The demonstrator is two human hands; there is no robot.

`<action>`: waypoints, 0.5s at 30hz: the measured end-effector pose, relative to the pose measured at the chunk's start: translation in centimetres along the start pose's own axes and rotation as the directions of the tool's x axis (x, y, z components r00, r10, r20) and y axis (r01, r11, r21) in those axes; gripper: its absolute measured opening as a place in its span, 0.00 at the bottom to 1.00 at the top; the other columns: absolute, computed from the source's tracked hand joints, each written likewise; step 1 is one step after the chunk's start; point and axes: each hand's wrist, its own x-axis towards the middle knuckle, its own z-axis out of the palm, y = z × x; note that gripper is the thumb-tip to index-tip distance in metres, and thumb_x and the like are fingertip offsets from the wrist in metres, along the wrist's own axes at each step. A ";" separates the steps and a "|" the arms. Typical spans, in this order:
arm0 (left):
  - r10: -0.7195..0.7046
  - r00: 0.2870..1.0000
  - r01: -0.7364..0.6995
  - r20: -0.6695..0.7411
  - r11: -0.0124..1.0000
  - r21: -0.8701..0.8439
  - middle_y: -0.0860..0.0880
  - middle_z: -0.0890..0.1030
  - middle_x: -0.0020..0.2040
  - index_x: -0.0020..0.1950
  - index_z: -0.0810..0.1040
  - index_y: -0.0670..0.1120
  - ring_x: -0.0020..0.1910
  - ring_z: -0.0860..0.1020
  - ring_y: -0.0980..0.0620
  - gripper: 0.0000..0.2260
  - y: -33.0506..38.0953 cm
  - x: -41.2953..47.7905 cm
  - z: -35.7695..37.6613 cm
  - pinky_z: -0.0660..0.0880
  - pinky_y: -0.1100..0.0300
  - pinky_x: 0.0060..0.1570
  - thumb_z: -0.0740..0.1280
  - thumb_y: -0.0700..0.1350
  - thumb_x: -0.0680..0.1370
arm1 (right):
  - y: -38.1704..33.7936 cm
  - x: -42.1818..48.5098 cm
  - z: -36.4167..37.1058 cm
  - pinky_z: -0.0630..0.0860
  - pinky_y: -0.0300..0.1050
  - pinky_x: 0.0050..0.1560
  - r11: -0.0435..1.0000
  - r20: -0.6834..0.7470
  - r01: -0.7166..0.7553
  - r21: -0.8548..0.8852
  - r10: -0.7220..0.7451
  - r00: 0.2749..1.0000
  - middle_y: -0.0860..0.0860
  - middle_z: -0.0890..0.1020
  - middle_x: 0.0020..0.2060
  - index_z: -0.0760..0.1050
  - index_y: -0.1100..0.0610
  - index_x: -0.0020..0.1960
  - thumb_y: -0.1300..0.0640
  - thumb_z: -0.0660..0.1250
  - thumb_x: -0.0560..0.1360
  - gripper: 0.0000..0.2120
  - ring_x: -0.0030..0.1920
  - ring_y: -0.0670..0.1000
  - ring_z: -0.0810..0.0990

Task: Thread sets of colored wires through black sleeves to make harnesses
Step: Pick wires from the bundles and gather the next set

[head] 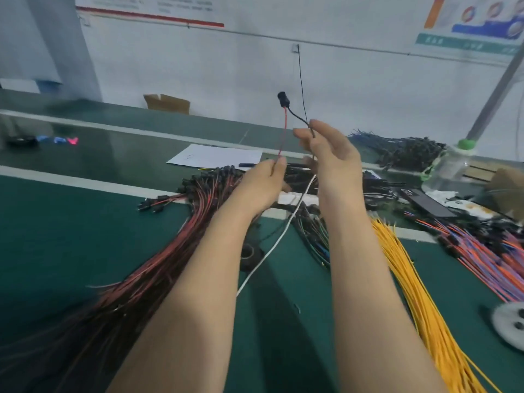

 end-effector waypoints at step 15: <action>0.340 0.933 -0.360 -0.120 0.892 -0.273 0.47 0.80 0.43 0.51 0.76 0.41 0.44 0.80 0.50 0.18 16.5 -2.9 2.6 0.78 0.59 0.46 0.49 0.47 0.84 | -9.8 -1.9 -8.7 0.80 0.41 0.47 0.944 0.102 0.292 -0.153 -0.279 0.955 0.48 0.84 0.49 0.79 0.50 0.57 0.61 0.60 0.80 0.12 0.47 0.43 0.82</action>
